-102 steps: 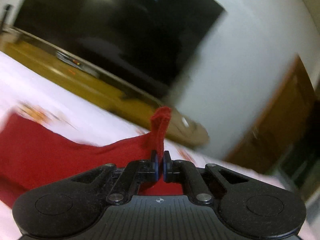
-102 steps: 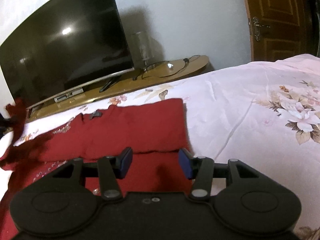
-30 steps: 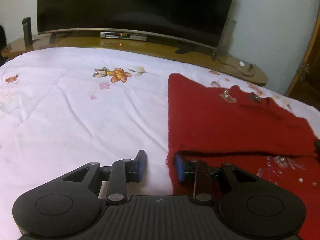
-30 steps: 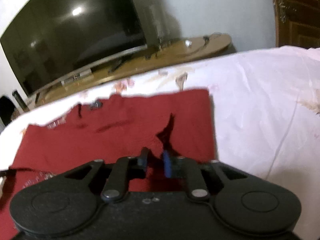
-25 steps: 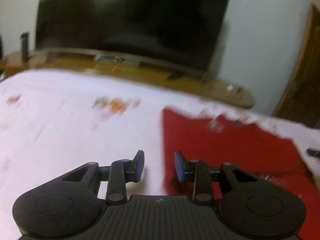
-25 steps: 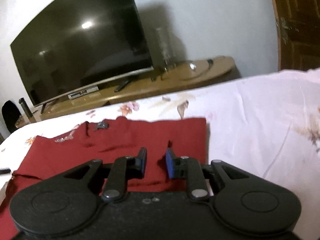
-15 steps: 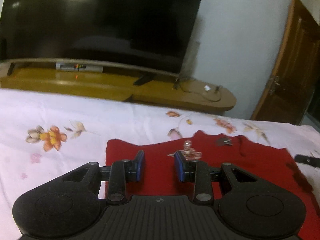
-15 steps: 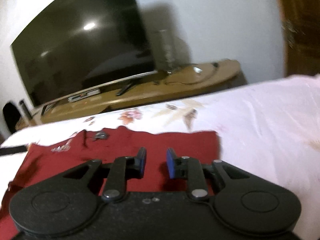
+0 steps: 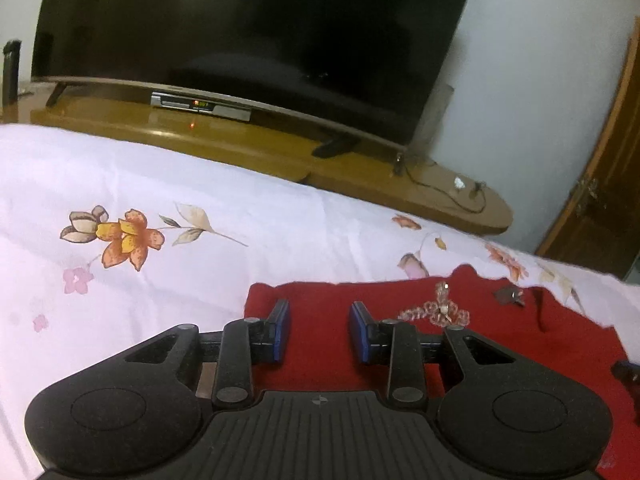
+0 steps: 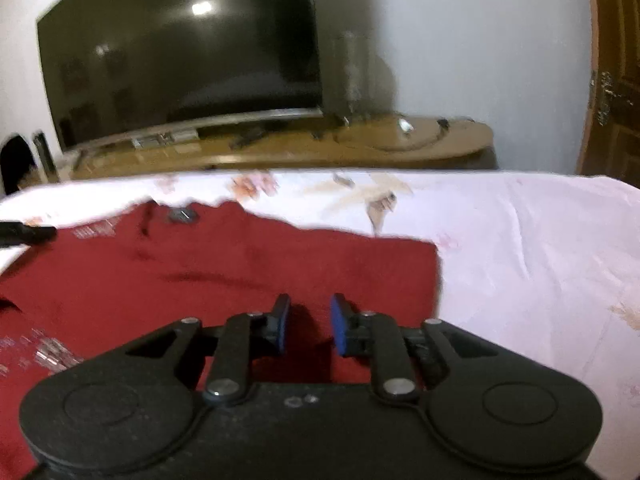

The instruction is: Fold small clothes

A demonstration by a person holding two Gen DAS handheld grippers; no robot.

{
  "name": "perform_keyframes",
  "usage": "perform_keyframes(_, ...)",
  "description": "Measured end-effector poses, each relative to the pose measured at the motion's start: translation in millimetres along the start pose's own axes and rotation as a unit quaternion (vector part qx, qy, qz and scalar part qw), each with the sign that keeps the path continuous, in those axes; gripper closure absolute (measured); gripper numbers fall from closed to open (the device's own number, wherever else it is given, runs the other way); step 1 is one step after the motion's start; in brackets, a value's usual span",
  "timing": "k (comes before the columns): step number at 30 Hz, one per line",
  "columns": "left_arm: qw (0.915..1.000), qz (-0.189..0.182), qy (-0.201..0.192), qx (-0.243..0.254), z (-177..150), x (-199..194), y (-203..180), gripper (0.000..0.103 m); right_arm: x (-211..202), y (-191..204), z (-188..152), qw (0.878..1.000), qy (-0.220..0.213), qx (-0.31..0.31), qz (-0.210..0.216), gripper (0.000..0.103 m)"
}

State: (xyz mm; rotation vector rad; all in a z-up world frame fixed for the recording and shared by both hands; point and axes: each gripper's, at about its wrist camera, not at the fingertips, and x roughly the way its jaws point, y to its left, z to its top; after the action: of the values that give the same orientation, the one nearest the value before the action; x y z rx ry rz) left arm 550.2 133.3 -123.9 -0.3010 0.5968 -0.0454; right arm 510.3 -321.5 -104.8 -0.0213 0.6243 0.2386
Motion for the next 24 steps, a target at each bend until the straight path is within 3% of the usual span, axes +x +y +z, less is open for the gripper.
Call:
perform_keyframes(3, 0.9999, 0.006, 0.002, 0.010, 1.2, -5.2, -1.9, 0.070, -0.2, -5.1, 0.4, 1.000, -0.001, 0.015, 0.007, 0.083)
perform_keyframes(7, 0.9971, 0.006, -0.023, 0.073, -7.2, -46.7, -21.9, 0.069, -18.4, -11.3, 4.2, 0.999, -0.010, 0.033, 0.003, 0.075)
perform_keyframes(10, 0.9949, -0.001, -0.021, 0.099, -23.3, -64.1, -31.4, 0.052, -37.2, -21.4, -0.7, 0.997, -0.018, 0.072, 0.016, 0.072)
perform_keyframes(14, 0.9957, 0.011, 0.012, 0.091, -39.4, -55.1, -27.1, 0.050, -34.3, -25.9, -10.5, 0.990, 0.013, 0.124, 0.058, 0.072)
perform_keyframes(16, 0.9966, 0.015, 0.018, 0.079, -33.2, -54.7, -25.5, 0.050, -27.3, -23.4, -14.9, 0.986, 0.031, 0.142, 0.083, 0.076)
perform_keyframes(17, 0.9966, 0.019, 0.021, 0.078, -31.4, -54.7, -25.1, 0.050, -27.9, -19.8, -15.2, 0.988, 0.026, 0.134, 0.076, 0.087)
perform_keyframes(18, 0.9962, 0.021, 0.024, 0.081, -31.8, -54.1, -25.6, 0.050, -29.0, -16.5, -14.7, 0.990, 0.021, 0.123, 0.069, 0.091)
perform_keyframes(22, 0.9954, 0.022, 0.024, 0.090, -39.0, -53.9, -28.6, 0.050, -48.7, -15.4, -12.5, 0.988, -0.012, 0.133, 0.072, 0.093)
perform_keyframes(24, 0.9956, 0.022, 0.024, 0.088, -38.3, -52.0, -27.8, 0.049, -51.8, -15.4, -16.3, 0.988, -0.009, 0.140, 0.071, 0.093)
